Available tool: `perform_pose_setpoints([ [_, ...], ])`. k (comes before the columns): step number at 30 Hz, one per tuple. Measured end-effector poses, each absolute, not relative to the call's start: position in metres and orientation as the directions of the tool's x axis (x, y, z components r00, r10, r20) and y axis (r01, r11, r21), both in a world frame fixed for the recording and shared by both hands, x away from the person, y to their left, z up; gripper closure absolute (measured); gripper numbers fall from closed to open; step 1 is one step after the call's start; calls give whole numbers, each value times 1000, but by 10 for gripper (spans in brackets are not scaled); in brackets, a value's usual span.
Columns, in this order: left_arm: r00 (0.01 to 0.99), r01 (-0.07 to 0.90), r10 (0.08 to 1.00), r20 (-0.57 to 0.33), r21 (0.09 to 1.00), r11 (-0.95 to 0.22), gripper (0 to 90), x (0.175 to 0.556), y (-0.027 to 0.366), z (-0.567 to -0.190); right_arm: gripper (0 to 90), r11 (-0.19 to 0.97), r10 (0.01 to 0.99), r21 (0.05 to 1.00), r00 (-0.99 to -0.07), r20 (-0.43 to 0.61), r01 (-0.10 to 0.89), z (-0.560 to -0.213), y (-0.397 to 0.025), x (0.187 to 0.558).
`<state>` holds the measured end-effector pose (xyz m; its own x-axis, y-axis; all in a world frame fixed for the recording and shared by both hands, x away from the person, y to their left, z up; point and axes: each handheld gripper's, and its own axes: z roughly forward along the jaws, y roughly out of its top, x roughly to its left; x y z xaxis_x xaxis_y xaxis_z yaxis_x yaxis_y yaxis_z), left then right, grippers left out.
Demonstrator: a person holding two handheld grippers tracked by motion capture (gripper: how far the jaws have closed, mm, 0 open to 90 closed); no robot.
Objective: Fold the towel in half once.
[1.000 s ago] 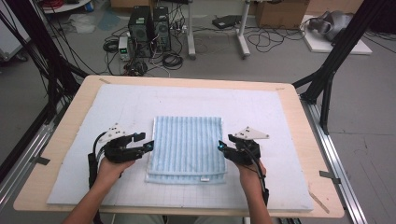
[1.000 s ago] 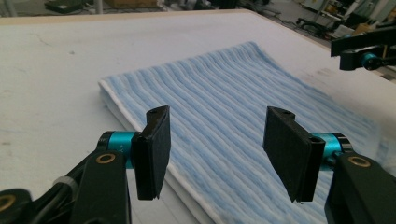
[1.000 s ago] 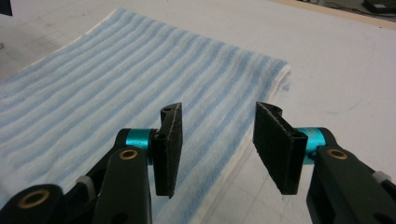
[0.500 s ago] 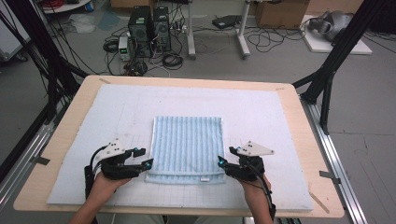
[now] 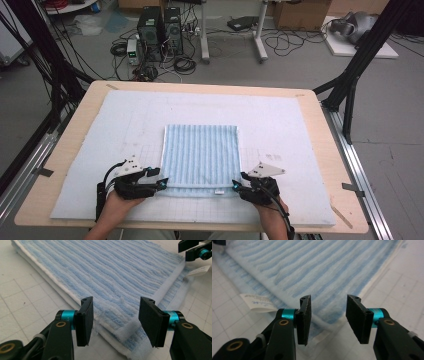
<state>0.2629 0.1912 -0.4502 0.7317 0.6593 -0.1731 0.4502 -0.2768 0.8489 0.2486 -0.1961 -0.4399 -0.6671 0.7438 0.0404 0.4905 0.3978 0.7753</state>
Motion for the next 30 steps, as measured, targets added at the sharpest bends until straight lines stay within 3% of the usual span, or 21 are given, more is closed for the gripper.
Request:
perform_pose_setpoints([
  [3, 736, 459, 659, -158, 832, -313, 538, 264, 187, -451, 659, 446, 731, 744, -682, 18, 497, -444, -188, 248],
  [5, 740, 455, 659, -134, 822, -343, 598, 264, 185, -451, 753, 441, 726, 750, -687, 25, 493, -445, -187, 249],
  [9, 738, 440, 667, -106, 825, -356, 858, 262, 182, -451, 844, 460, 727, 745, -687, -3, 484, -443, -184, 247],
  [10, 737, 436, 668, -103, 827, -354, 875, 261, 182, -451, 856, 463, 725, 747, -689, -8, 478, -443, -184, 248],
  [13, 739, 429, 664, -113, 839, -335, 884, 260, 185, -450, 897, 457, 729, 760, -684, -22, 462, -440, -184, 245],
  [20, 741, 421, 656, -143, 860, -288, 888, 259, 192, -446, 882, 441, 731, 771, -682, -12, 459, -437, -188, 243],
  [21, 743, 419, 653, -145, 862, -286, 888, 259, 192, -445, 825, 440, 730, 772, -683, -10, 458, -436, -188, 243],
  [23, 744, 420, 651, -150, 862, -282, 888, 259, 192, -444, 631, 438, 732, 760, -682, 9, 480, -438, -187, 245],
  [25, 744, 421, 651, -152, 863, -280, 888, 259, 192, -444, 677, 497, 720, 717, -693, -26, 489, -444, -182, 247],
  [27, 746, 421, 647, -161, 866, -270, 889, 259, 192, -443, 828, 486, 720, 731, -694, -25, 478, -444, -182, 246],
  [30, 747, 415, 644, -164, 872, -260, 890, 258, 193, -440, 844, 489, 725, 732, -687, -38, 475, -443, -180, 246],
])
